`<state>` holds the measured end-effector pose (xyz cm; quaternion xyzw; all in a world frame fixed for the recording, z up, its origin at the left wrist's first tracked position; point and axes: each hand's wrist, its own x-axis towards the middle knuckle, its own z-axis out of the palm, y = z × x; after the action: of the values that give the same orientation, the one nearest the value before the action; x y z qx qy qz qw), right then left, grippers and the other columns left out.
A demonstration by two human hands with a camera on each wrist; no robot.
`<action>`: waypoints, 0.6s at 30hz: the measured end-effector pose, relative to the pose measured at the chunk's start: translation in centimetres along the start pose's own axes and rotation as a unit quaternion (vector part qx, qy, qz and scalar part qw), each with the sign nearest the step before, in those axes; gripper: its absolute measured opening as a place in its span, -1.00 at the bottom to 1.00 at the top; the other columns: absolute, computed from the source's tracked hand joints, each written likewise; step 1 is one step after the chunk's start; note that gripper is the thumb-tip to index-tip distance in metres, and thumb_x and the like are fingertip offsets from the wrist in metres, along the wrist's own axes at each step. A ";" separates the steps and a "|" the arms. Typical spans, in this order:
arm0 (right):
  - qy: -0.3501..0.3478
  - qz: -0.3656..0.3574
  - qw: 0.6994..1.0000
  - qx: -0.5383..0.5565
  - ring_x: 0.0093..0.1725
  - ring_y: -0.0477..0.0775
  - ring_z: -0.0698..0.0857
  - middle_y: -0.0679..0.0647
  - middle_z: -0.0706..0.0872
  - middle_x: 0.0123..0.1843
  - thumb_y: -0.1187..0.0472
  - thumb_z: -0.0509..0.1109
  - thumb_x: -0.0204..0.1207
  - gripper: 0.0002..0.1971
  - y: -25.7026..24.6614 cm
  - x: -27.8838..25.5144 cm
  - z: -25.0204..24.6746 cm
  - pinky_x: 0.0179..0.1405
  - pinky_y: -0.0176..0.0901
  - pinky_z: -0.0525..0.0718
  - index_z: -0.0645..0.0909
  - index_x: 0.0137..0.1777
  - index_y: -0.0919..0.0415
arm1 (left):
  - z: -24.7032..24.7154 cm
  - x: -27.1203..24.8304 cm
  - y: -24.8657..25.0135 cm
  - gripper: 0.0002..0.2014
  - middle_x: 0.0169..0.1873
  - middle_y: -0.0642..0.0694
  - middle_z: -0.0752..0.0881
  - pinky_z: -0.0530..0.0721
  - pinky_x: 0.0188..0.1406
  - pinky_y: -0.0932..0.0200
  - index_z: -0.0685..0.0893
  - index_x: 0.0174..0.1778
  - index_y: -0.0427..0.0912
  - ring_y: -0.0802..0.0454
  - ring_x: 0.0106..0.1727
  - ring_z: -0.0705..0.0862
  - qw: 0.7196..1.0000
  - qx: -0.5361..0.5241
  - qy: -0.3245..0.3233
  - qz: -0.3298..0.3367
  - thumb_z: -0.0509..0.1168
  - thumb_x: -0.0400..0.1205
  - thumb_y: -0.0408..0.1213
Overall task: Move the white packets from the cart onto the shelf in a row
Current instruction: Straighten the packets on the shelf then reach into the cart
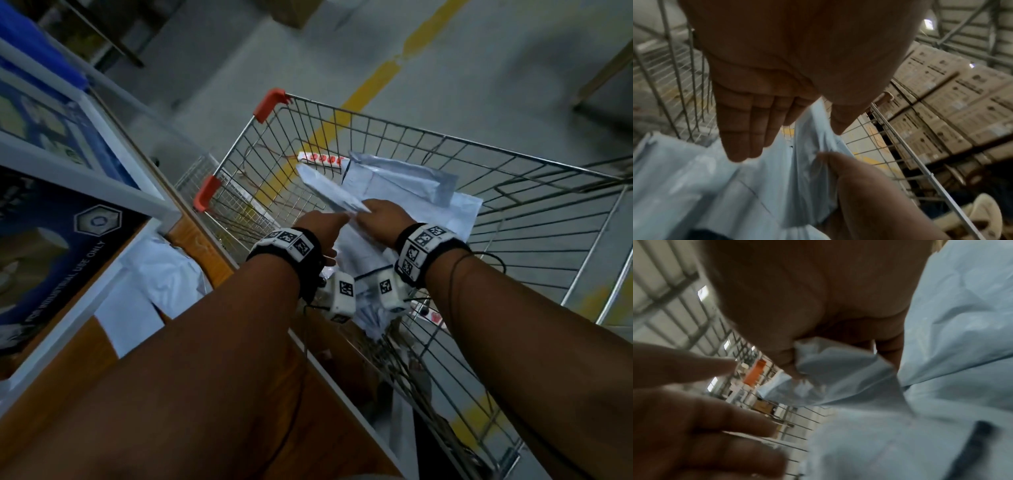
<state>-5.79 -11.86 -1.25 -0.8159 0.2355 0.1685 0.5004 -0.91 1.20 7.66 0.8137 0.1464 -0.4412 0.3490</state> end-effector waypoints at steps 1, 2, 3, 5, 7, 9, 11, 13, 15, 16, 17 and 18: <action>-0.007 0.001 0.998 0.061 0.20 0.33 0.76 0.28 0.81 0.22 0.10 0.28 0.78 -0.74 -0.7 -0.5 -0.1 0.18 0.10 0.72 0.73 0.25 0.20 | 0.3 0.1 0.1 -0.51 0.12 -0.34 0.71 0.82 0.08 -0.31 0.54 0.24 -0.19 -0.35 0.08 0.79 1.000 -0.028 -0.004 0.001 0.44 0.62 0.11; -0.025 0.006 0.992 0.126 0.18 0.33 0.78 0.28 0.82 0.20 0.14 0.27 0.79 -0.75 -1.5 -1.0 0.0 0.19 0.18 0.79 0.73 0.25 0.19 | 0.6 0.4 0.1 -0.40 0.17 -0.32 0.72 0.80 0.12 -0.31 0.53 0.30 -0.18 -0.34 0.12 0.77 0.998 -0.059 -0.006 0.004 0.50 0.53 0.17; -0.048 0.013 0.981 0.188 0.15 0.30 0.81 0.29 0.83 0.18 0.18 0.25 0.78 -0.75 -2.2 -1.6 0.2 0.18 0.24 0.84 0.73 0.26 0.20 | 0.9 0.8 0.1 -0.25 0.22 -0.31 0.73 0.78 0.12 -0.33 0.50 0.36 -0.16 -0.33 0.14 0.77 0.996 -0.085 0.007 0.004 0.57 0.41 0.21; -0.100 0.026 0.949 0.298 0.02 0.19 0.86 0.23 0.86 0.08 0.19 0.22 0.76 -0.72 -3.1 -2.4 0.6 0.09 0.20 0.88 0.73 0.26 0.24 | 1.0 0.8 0.5 -0.15 0.23 -0.30 0.69 0.78 0.00 -0.28 0.37 0.42 -0.10 -0.31 0.10 0.77 0.990 -0.128 0.056 0.009 0.61 0.33 0.15; -0.112 0.036 0.934 0.338 -0.07 0.09 0.86 0.14 0.88 0.01 0.10 0.23 0.77 -0.68 -3.3 -2.7 0.7 0.01 0.10 0.85 0.75 0.24 0.25 | 0.6 0.2 0.9 -0.29 0.17 -0.28 0.63 0.72 -0.09 -0.14 0.31 0.44 -0.15 -0.29 0.08 0.71 0.987 -0.118 0.107 0.018 0.51 0.49 -0.02; -0.064 0.054 0.958 0.275 -0.01 0.11 0.85 0.15 0.89 0.06 0.03 0.24 0.78 -0.65 -2.3 -2.1 0.9 0.01 -0.02 0.73 0.79 0.18 0.23 | -0.2 0.3 0.6 -0.35 0.16 -0.27 0.62 0.69 -0.02 -0.11 0.31 0.43 -0.22 -0.32 0.09 0.67 0.988 -0.080 0.133 0.014 0.44 0.52 -0.10; 0.000 0.064 0.997 0.039 0.20 0.27 0.77 0.24 0.81 0.24 -0.11 0.30 0.70 -0.57 -0.5 -1.3 1.2 0.15 -0.01 0.68 0.75 0.29 0.21 | -0.6 0.7 0.3 -0.37 0.12 -0.24 0.59 0.67 -0.03 -0.09 0.27 0.42 -0.20 -0.28 0.00 0.63 0.989 -0.061 0.137 -0.003 0.42 0.54 -0.11; -0.005 0.085 0.986 -0.142 0.28 0.37 0.72 0.28 0.72 0.35 -0.36 0.39 0.51 -0.32 0.9 -0.8 2.3 0.27 0.09 0.71 0.64 0.43 0.15 | -1.0 0.8 -0.1 -0.30 0.22 -0.26 0.56 0.65 0.00 -0.12 0.26 0.51 -0.21 -0.29 0.03 0.59 0.989 -0.052 0.136 -0.016 0.42 0.54 -0.09; -0.052 0.095 0.979 -0.173 0.23 0.32 0.75 0.18 0.75 0.31 -0.55 0.46 0.29 -0.13 1.1 -0.8 3.8 0.24 0.09 0.75 0.61 0.44 0.04 | -1.3 1.2 -0.5 -0.27 0.30 -0.28 0.55 0.63 0.03 -0.15 0.26 0.57 -0.24 -0.34 0.13 0.60 0.989 -0.050 0.141 -0.023 0.41 0.55 -0.07; -0.057 0.098 0.976 -0.187 0.22 0.29 0.76 0.16 0.76 0.32 -0.64 0.45 0.13 -0.01 1.0 -0.9 4.6 0.24 0.08 0.77 0.60 0.47 -0.02 | -1.3 1.5 -0.8 -0.26 0.34 -0.29 0.55 0.63 0.08 -0.16 0.27 0.59 -0.25 -0.35 0.21 0.62 0.987 -0.053 0.147 -0.025 0.40 0.56 -0.07; -0.049 0.103 0.972 -0.204 0.24 0.29 0.76 0.16 0.74 0.34 -0.71 0.43 -0.03 0.13 1.0 -0.8 5.4 0.25 0.09 0.77 0.57 0.52 -0.07 | -1.2 1.4 -0.9 -0.25 0.35 -0.29 0.55 0.63 0.18 -0.17 0.27 0.59 -0.26 -0.36 0.26 0.62 0.986 -0.060 0.151 -0.028 0.40 0.55 -0.06; -0.035 0.108 0.970 -0.213 0.28 0.31 0.74 0.18 0.71 0.37 -0.72 0.43 -0.10 0.21 1.0 -1.0 5.8 0.26 0.10 0.76 0.52 0.57 -0.06 | -1.1 1.5 -1.0 -0.26 0.33 -0.29 0.55 0.63 0.26 -0.21 0.28 0.58 -0.27 -0.36 0.27 0.62 0.986 -0.058 0.150 -0.031 0.40 0.54 -0.06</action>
<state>-7.37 -6.82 -4.08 -0.8669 0.2633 0.2964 0.3020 0.02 2.57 6.40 0.8440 0.2481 -0.3153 0.3560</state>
